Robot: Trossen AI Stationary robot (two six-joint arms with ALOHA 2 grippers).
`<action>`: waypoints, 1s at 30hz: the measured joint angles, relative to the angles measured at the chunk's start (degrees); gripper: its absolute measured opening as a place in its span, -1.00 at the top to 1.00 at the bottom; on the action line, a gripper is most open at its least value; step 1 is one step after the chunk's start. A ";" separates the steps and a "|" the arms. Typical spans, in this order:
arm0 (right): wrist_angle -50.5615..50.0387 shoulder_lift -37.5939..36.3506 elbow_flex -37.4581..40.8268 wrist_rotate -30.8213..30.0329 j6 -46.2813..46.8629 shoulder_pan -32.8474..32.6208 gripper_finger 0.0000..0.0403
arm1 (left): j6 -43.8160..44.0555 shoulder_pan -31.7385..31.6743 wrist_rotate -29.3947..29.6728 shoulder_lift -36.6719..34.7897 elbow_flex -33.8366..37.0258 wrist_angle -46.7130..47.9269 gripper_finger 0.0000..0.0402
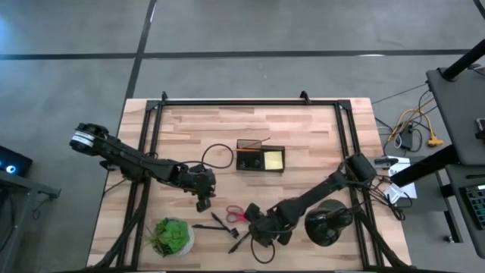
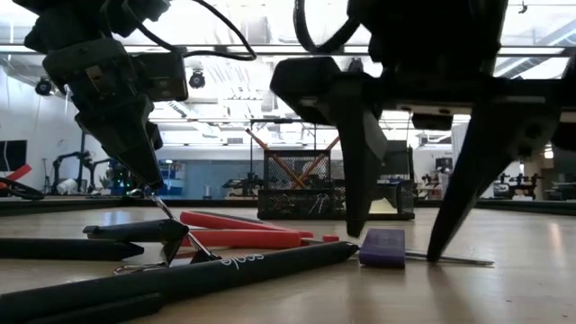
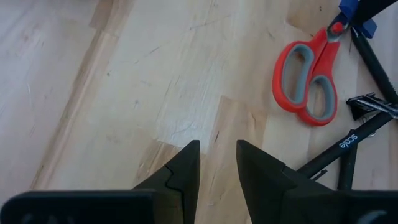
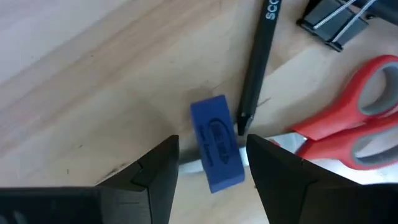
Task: Pick and place office supplies into organizer
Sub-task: Put the violet eraser into the desk organizer
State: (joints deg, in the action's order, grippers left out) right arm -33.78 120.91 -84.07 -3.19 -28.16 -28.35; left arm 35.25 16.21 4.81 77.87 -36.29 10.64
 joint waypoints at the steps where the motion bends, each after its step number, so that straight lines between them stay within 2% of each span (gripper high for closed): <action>1: 0.00 -0.01 0.00 0.13 0.24 0.13 0.09 | 0.32 0.00 0.01 0.00 0.00 0.00 0.56; 8: -0.41 0.01 0.00 0.45 2.90 1.46 0.13 | 0.41 0.00 0.01 0.00 0.00 -0.09 0.56; 13: -1.42 0.01 0.00 3.19 3.42 2.83 0.28 | 0.46 0.00 0.01 0.00 0.01 -0.21 0.56; 23: -4.51 -0.15 -0.02 4.51 4.22 3.62 0.61 | 0.47 0.00 0.06 0.00 0.02 -0.33 0.56; 30: -5.47 -0.63 -0.91 4.60 11.74 3.81 0.70 | 0.50 0.00 0.12 0.01 0.02 -0.36 0.56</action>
State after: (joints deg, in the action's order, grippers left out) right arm -39.24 120.29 -84.98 1.41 -16.42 -24.53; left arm 35.75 16.21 4.93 77.87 -36.27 10.28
